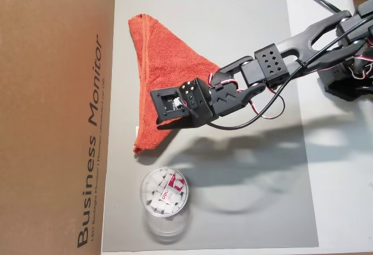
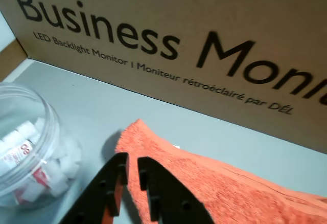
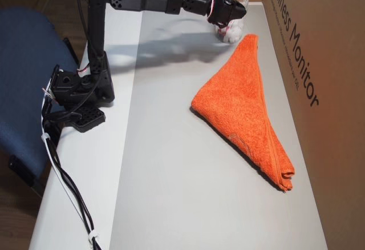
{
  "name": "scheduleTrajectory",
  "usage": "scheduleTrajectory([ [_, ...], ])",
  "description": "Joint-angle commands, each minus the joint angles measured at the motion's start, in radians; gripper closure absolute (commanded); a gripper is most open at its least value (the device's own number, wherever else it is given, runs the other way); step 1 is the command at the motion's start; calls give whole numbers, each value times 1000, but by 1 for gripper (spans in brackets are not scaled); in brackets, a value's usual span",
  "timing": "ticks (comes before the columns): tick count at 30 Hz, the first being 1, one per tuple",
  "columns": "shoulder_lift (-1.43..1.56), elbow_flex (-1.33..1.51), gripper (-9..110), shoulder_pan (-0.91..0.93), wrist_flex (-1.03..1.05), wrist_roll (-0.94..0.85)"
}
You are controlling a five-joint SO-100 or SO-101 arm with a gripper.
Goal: Fold the blanket.
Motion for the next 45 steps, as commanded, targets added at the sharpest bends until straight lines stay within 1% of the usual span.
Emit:
scheduleTrajectory([
  [1,114,11,102,40,-17,-34],
  [15,383,230,102,190,-17,-150],
  [29,695,492,102,336,-2,-146],
  [35,808,572,102,371,6,-143],
  [41,905,577,102,403,224,-130],
  [45,965,588,102,417,327,-126],
])
